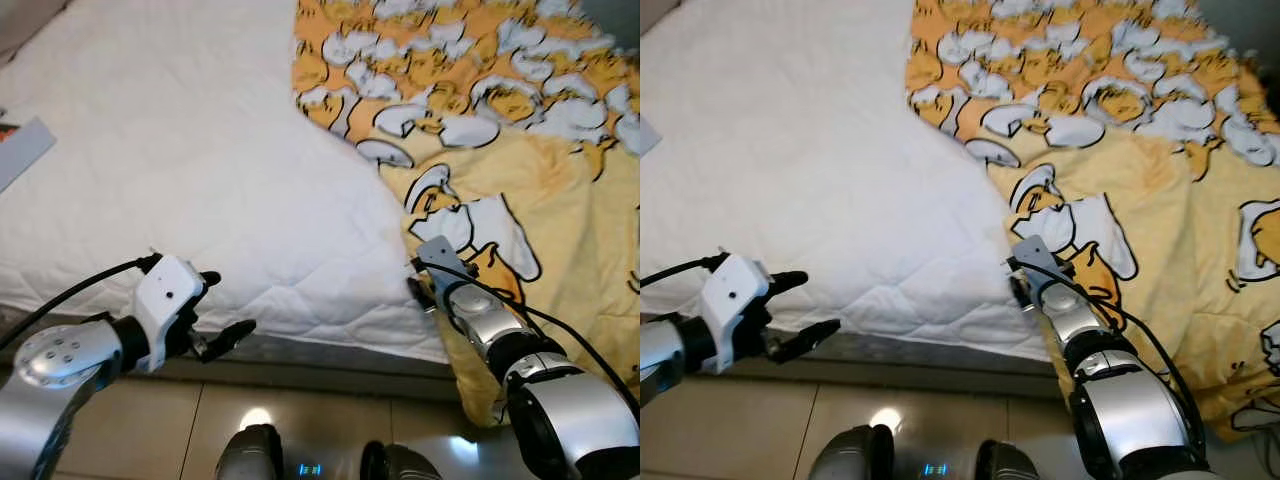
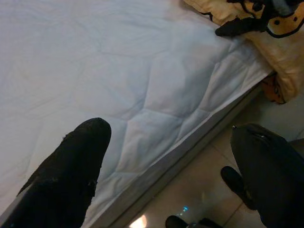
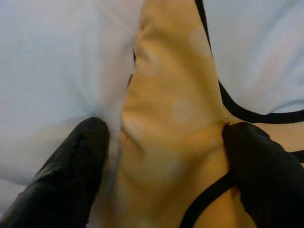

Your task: Clean up the room

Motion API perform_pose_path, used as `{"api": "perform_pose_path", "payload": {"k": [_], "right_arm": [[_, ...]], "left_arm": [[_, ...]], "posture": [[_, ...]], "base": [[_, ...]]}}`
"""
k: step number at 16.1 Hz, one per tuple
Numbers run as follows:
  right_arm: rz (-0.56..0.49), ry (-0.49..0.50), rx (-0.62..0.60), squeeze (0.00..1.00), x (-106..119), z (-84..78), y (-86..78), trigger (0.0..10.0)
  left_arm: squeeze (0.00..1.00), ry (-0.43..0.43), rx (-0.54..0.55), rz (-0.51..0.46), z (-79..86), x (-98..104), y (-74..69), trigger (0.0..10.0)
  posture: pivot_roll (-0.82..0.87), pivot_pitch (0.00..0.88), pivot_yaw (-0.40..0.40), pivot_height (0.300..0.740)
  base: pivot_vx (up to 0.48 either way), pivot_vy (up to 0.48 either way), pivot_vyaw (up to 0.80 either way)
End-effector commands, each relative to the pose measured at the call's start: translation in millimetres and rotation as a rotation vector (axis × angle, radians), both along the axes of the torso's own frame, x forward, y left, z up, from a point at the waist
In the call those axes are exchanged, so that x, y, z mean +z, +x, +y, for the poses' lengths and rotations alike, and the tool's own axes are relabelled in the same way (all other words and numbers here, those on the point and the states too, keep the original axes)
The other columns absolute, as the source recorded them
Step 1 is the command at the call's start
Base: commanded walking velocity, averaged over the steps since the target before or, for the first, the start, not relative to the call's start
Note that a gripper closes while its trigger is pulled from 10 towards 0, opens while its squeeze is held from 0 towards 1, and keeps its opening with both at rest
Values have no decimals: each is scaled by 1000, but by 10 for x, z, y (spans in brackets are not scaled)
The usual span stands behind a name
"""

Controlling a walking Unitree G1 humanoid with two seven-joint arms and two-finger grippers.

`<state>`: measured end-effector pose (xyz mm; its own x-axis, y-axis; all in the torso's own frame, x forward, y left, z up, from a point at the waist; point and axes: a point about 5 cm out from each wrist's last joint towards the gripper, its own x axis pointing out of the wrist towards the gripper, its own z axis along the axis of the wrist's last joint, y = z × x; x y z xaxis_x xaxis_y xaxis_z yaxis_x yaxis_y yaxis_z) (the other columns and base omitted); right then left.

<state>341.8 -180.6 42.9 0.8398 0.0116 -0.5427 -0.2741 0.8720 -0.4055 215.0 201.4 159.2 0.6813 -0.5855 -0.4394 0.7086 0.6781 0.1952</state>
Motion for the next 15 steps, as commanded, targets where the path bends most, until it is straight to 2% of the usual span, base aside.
{"api": "perform_pose_path", "payload": {"k": [1, 6, 10, 12, 15], "right_arm": [[4, -36, -15, 0, -16, -81, -21, 0], [-22, -48, -10, 0, 21, -84, 5, 0], [-28, -43, -19, 0, 35, -96, 13, 0], [-23, -41, -17, 0, 23, -115, 1, 0], [-24, -16, -26, 0, 27, -128, 0, 0]], "left_arm": [[922, -2, -2, 4, -14, 27, -48, 10000], [918, -19, 6, 38, -55, -30, -122, 10000], [914, -8, 18, 24, -48, -84, -1, 10000], [910, -23, 6, 23, -110, -96, 26, 10000], [910, -19, -18, 33, -119, -142, 54, 10000]], "posture": [[293, 267, -19, 740], [251, 225, -57, 740], [210, 184, -66, 740], [205, 173, -67, 740], [183, 154, -74, 740]], "base": [[0, 0, 0], [0, 0, 0], [0, 0, 0], [0, 0, 0], [0, 0, 0]]}}
